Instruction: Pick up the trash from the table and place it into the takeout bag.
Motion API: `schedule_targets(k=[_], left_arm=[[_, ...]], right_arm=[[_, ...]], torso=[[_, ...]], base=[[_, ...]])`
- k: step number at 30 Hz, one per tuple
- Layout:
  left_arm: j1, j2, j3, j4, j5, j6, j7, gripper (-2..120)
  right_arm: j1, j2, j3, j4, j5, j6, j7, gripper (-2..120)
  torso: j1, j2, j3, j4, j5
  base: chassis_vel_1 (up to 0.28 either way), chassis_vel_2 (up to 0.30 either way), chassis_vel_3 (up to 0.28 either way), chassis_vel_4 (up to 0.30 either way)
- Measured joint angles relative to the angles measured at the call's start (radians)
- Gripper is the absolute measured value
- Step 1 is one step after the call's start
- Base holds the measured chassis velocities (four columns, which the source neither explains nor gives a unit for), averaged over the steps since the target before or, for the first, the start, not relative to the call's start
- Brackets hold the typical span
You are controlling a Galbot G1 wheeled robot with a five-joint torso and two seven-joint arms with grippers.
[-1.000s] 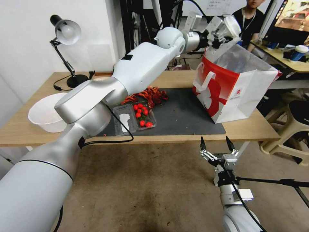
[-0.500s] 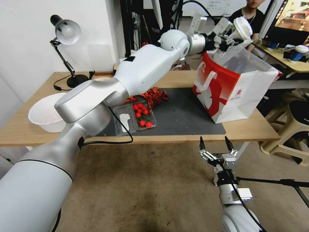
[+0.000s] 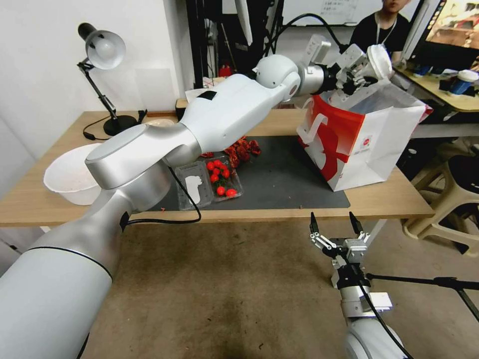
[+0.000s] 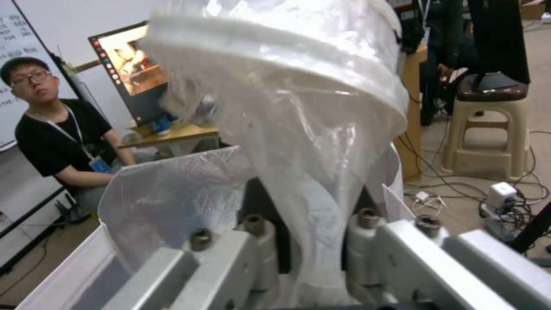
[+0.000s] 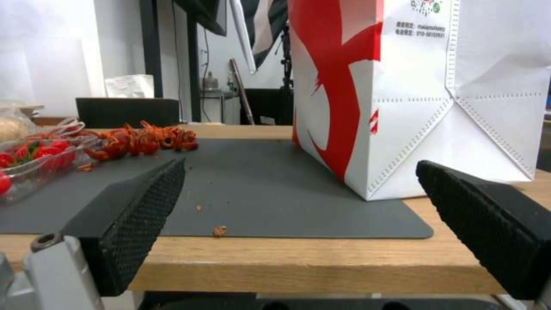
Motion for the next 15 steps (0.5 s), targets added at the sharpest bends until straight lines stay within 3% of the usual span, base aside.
schedule_targets(k=[2,4,6,9,11,15], left_arm=[[0.0,0.0,0.0,0.0,0.0,0.001,-0.002,22],[0.0,0.0,0.0,0.001,0.0,0.001,-0.002,24],[-0.001,0.0,-0.001,0.002,0.0,0.002,-0.003,35],[-0.001,0.0,-0.002,0.002,0.0,0.002,-0.003,38],[-0.003,0.0,-0.005,0.002,0.0,0.002,-0.004,56],[-0.004,0.0,-0.003,0.003,0.0,0.003,-0.007,68]], right_arm=[[0.001,0.0,0.0,0.0,0.0,0.0,0.0,100],[0.002,0.0,-0.001,0.0,0.0,0.0,0.0,100],[0.003,0.001,-0.002,0.001,0.0,0.0,0.0,100],[0.004,0.002,-0.002,0.001,0.0,0.0,0.0,100],[0.004,0.002,-0.004,0.001,0.0,0.0,0.0,100],[0.005,0.002,-0.004,0.001,0.0,0.001,0.0,100]], torso=[[0.0,0.0,0.0,0.0001,0.0],[0.0,0.0,0.0,0.0001,0.0],[0.0,0.0,0.0,0.0001,0.0],[0.0,0.0,0.0,0.0001,0.0],[0.0,0.0,0.0,0.0001,0.0],[0.0,0.0,0.0,0.0001,0.0]], base=[[0.0,0.0,0.0,0.0],[0.0,0.0,0.0,0.0],[0.0,0.0,0.0,0.0],[0.0,0.0,0.0,0.0],[0.0,0.0,0.0,0.0],[0.0,0.0,0.0,0.0]])
